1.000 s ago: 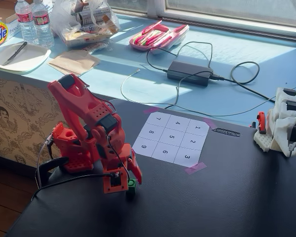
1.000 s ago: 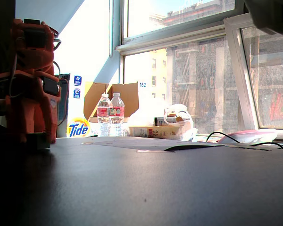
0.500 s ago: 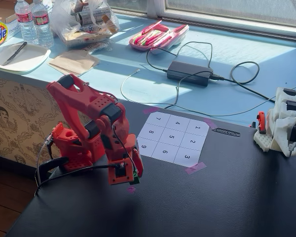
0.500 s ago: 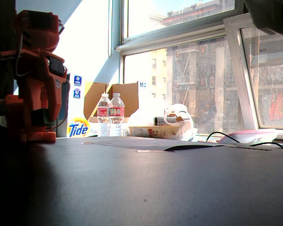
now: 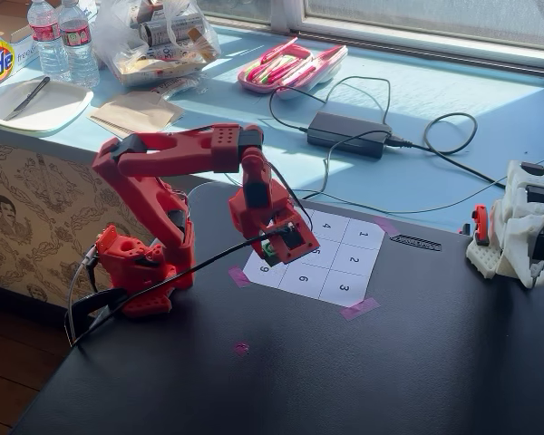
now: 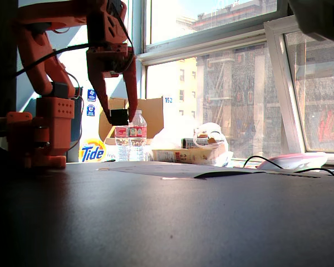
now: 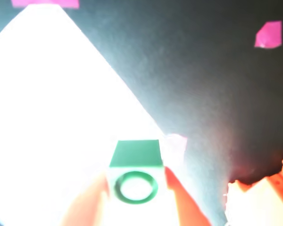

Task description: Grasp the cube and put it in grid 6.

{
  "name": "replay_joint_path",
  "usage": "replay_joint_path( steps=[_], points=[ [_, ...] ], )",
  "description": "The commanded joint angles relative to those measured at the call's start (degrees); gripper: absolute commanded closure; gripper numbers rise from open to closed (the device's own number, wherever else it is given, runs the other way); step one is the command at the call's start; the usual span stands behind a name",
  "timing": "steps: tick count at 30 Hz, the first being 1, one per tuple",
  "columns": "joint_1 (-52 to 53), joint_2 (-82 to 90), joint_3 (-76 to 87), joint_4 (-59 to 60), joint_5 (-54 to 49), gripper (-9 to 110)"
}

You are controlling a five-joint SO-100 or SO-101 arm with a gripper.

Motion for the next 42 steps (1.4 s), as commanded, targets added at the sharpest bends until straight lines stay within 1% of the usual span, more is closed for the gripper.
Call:
replay_joint_path(
  steps=[1,6,9,11,16,22,30,34,38,39,42],
  points=[
    [-1.58,-5.19,-4.22,-2.99,-1.67,101],
    [1.05,-16.61,-8.44,-9.76,-2.99,101],
    [1.76,-21.36,-8.96,-16.0,-3.16,101],
    [1.32,-24.79,-10.81,-16.79,-2.81,101],
    [-1.85,-25.84,-10.81,-20.57,-2.72,101],
    [-4.66,-26.46,-11.07,-21.18,-3.96,101],
    [-4.75,-30.76,-10.55,-20.65,-5.27,101],
    [-3.96,-29.71,-8.0,-24.79,-4.92,101],
    [-3.6,-27.86,-7.65,-24.61,-4.04,72],
    [-3.52,-27.25,-7.65,-24.43,-3.69,67],
    [-3.08,-25.14,-7.38,-24.26,-4.22,66]
  ],
)
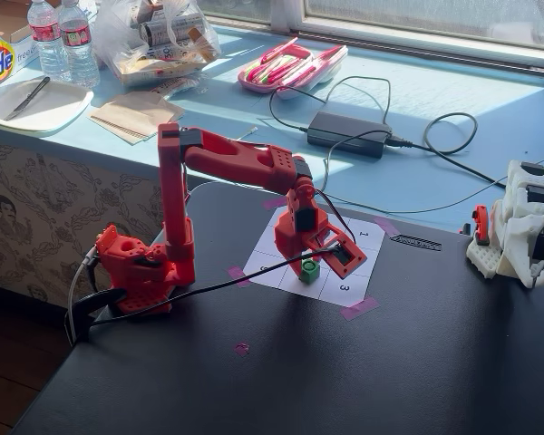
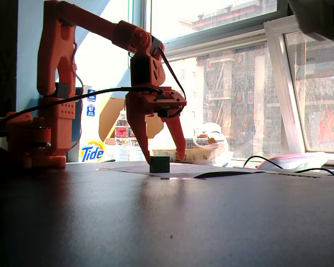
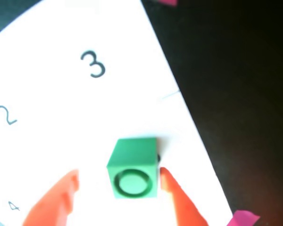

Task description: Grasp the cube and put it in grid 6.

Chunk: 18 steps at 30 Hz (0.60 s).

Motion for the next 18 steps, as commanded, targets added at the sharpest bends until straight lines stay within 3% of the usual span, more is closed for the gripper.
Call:
replay_joint_path(
  steps=[1,12,18],
  points=[
    [0.26,5.1,0.09,-0.44,-0.62,66],
    [3.87,19.86,0.97,5.54,-0.18,66],
    [14.77,34.98,5.71,8.53,0.79,71]
  ],
)
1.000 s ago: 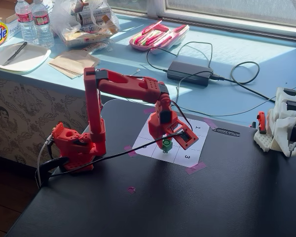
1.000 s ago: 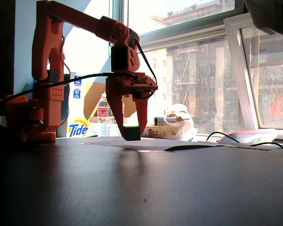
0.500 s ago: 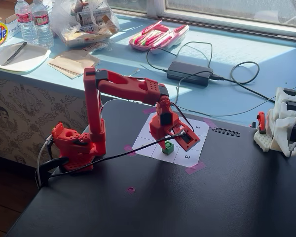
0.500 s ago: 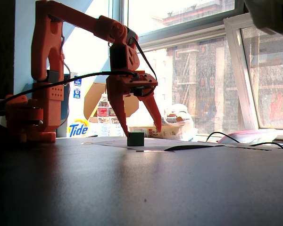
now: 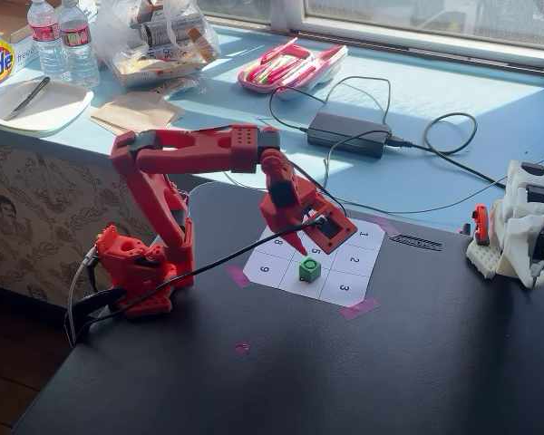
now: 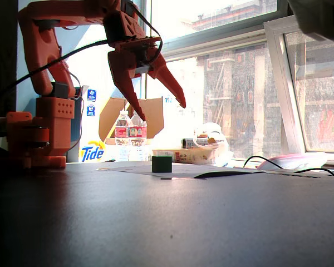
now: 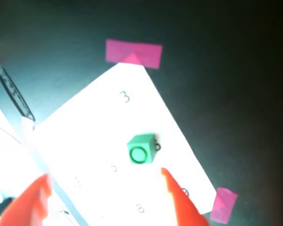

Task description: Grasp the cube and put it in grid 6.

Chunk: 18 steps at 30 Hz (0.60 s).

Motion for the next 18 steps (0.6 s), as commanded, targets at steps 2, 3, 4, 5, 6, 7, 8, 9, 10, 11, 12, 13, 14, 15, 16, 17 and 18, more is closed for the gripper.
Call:
replay_joint_path(
  steps=[2,3,4,5,6,7,8,9,10,11,12,13,14,15,16,17,18],
  points=[
    [11.78,13.45,6.33,-2.64,3.52,77],
    [15.12,16.52,9.23,-4.48,5.19,84],
    [17.75,18.9,12.04,-6.68,6.42,90],
    [20.83,21.62,15.47,-9.49,8.26,96],
    [23.47,23.82,18.28,-11.43,10.63,100],
    [25.31,25.49,20.57,-11.95,10.99,101],
    [26.81,27.07,22.85,-12.39,11.43,101],
    [27.86,28.04,24.43,-12.48,11.69,101],
    [28.83,28.74,25.84,-12.48,11.95,101],
    [29.71,29.18,27.42,-12.48,12.66,101],
    [30.59,29.62,28.83,-12.48,13.54,101],
    [31.73,30.15,30.41,-12.74,14.77,101],
    [32.7,30.67,31.9,-13.01,15.82,101],
    [33.66,31.03,33.31,-13.27,16.61,101],
    [34.63,31.46,34.72,-13.54,17.58,101],
    [35.33,31.73,35.95,-13.71,18.02,101],
    [35.68,31.9,37.44,-14.06,18.19,101]
  ],
)
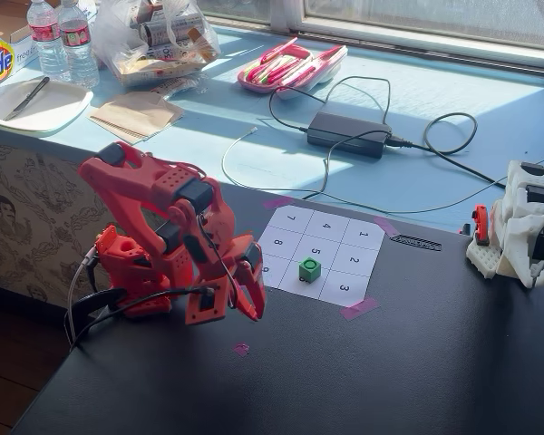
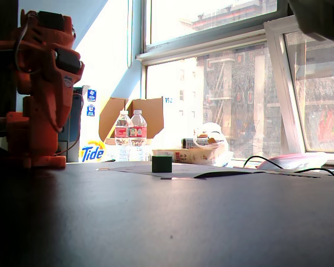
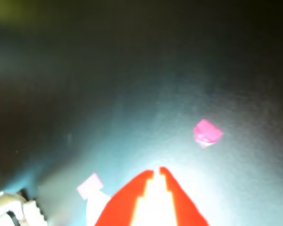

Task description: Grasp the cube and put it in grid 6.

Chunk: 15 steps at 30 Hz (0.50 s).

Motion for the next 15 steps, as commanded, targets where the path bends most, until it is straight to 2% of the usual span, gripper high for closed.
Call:
replay_joint_path(
  steps=[1,15],
  points=[
    [1.58,1.49,3.25,-1.58,1.49,101],
    [-1.76,12.22,16.96,-2.72,0.7,101]
  ],
)
